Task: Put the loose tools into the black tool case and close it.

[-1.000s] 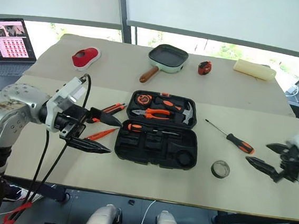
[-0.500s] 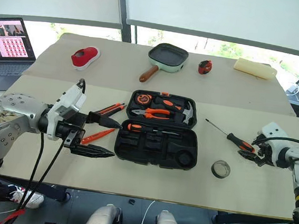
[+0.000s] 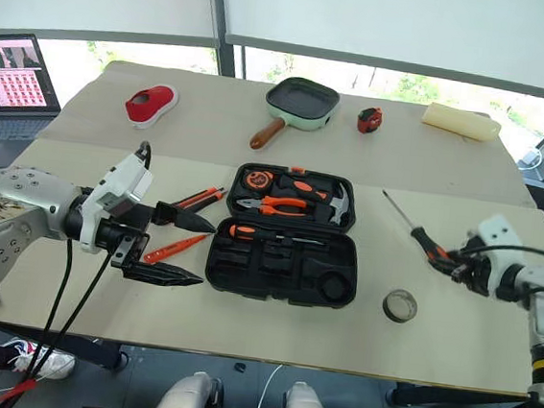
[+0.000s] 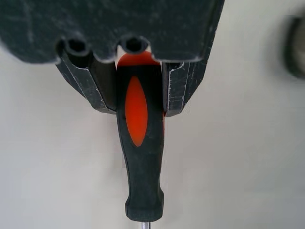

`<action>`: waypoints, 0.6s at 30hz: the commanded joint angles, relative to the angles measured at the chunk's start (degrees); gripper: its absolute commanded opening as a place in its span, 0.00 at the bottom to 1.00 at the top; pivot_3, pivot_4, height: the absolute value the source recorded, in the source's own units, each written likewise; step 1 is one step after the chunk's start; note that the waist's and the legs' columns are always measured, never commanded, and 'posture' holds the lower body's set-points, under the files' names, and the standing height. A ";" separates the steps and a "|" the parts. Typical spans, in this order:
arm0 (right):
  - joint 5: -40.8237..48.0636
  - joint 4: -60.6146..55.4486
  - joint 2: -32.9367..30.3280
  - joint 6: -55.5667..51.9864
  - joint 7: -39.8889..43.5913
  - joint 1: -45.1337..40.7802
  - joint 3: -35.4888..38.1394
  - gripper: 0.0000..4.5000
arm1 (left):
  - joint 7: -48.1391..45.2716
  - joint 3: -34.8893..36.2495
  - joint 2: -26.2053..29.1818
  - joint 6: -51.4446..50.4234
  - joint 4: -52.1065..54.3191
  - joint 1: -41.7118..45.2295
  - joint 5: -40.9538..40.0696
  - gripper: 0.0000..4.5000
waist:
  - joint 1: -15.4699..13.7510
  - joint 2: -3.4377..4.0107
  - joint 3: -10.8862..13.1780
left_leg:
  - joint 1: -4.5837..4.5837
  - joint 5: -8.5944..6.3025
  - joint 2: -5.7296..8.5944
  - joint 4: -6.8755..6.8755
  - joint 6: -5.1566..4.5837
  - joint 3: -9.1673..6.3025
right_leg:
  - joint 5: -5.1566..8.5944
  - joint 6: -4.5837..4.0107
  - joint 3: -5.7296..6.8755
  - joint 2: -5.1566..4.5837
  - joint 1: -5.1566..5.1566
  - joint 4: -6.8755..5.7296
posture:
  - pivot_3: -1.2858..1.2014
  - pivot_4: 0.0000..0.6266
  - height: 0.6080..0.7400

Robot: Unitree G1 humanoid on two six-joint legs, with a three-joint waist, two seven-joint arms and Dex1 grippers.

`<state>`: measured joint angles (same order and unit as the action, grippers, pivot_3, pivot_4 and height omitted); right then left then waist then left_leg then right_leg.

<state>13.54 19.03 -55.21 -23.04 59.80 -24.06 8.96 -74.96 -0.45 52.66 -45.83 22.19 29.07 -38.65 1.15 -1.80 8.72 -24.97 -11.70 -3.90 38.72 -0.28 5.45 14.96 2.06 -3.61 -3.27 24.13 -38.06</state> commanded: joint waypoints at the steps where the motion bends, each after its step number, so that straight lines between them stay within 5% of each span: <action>1: 6.79 -18.86 -1.26 -5.23 6.50 -2.30 -2.31 0.22 | -1.40 -0.62 1.26 3.18 -1.88 0.42 1.60 1.00 | 0.01 0.00 0.00 | 0.02 0.00 -0.03 -0.03 0.00 0.00 | 0.00 0.00 0.00 0.04 0.00 0.00 | 0.52 0.24 1.00; 8: -1.74 -27.69 1.11 -4.00 12.07 -9.34 -21.75 0.22 | -1.25 -3.20 -0.52 6.93 -5.84 3.42 4.65 1.00 | -1.20 -0.04 0.03 | -0.04 0.00 0.00 0.04 0.00 0.01 | 0.01 -0.02 0.04 0.02 0.02 0.05 | 0.52 0.24 1.00; 18: -10.97 -16.00 3.13 3.92 12.86 -16.66 -27.88 0.22 | -1.42 -3.89 -0.47 9.76 -6.52 2.50 6.66 1.00 | -1.70 -0.06 0.04 | -0.27 -0.01 0.02 0.12 -0.02 0.06 | 0.00 0.00 0.04 0.00 0.18 0.05 | 0.52 0.24 1.00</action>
<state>3.89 1.30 -51.99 -21.88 72.50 -38.73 -19.73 -76.44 -5.43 51.93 -37.35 15.11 31.22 -31.75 -0.55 -1.86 8.76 -25.24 -11.70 -3.88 38.85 -0.31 5.51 14.95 2.06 -3.57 -3.27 24.31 -38.01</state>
